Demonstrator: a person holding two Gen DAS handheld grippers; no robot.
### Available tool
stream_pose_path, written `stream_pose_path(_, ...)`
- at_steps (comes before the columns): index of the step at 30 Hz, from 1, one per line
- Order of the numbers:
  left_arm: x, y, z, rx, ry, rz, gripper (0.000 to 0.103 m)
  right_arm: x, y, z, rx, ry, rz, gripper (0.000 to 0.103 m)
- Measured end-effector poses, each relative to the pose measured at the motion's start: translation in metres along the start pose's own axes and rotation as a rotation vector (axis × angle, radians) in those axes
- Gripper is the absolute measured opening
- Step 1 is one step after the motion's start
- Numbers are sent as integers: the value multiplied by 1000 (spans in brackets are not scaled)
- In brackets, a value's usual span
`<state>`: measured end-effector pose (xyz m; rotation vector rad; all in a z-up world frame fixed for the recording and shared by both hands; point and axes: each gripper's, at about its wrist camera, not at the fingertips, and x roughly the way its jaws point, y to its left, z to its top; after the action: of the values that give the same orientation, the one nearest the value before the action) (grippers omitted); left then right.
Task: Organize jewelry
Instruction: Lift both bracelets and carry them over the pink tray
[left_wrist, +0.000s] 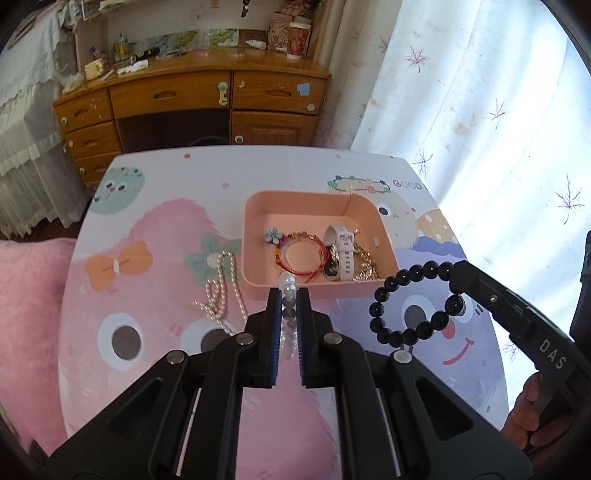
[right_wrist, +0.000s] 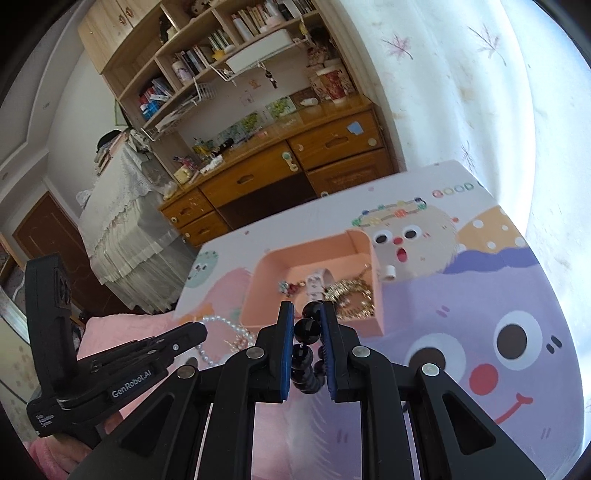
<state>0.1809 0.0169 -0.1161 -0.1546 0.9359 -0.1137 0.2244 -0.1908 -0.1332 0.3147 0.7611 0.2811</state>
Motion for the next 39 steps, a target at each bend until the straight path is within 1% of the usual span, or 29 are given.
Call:
stream_pose_path(8, -10, 10, 30, 20, -68, -38, 5, 4, 38, 26, -79, -69, 60, 14)
stream_pose_path(12, -6, 11, 44, 37, -97, -48, 5, 11, 48, 38, -85, -92, 67, 14)
stream_pose_path(16, 4, 13, 56, 33, -114, -53, 5, 27, 55, 50, -79, -103, 59, 14)
stream_pose_path(19, 14, 18, 65, 13, -124, -72, 5, 40, 57, 57, -72, -101, 49, 14)
stream_pose_path(21, 23, 20, 70, -7, -114, -80, 5, 52, 55, 61, -71, -96, 39, 14)
stream_pose_path(25, 38, 24, 78, -31, -97, -116, 5, 68, 50, 66, -61, -88, 49, 14)
stream_pose_path(29, 49, 29, 79, -46, -78, -146, 5, 86, 42, 67, -57, -31, 52, 15)
stream_pose_path(30, 50, 31, 79, -52, -76, -153, 6, 88, 40, 67, -53, -23, 50, 16)
stream_pose_path(31, 52, 34, 79, -59, -72, -164, 6, 90, 38, 67, -48, -22, 45, 20)
stream_pose_path(32, 53, 35, 78, -61, -68, -169, 8, 89, 37, 66, -46, -26, 41, 23)
stream_pose_path(33, 53, 38, 78, -64, -65, -163, 14, 90, 34, 67, -44, -33, 36, 28)
stream_pose_path(34, 54, 40, 77, -66, -65, -154, 20, 90, 31, 66, -41, -39, 32, 30)
stream_pose_path(35, 53, 42, 76, -68, -68, -149, 34, 90, 29, 66, -39, -41, 29, 30)
stream_pose_path(36, 53, 46, 75, -74, -72, -145, 45, 91, 26, 66, -37, -40, 26, 30)
stream_pose_path(39, 50, 56, 71, -100, -76, -134, 46, 93, 19, 63, -33, -26, 19, 30)
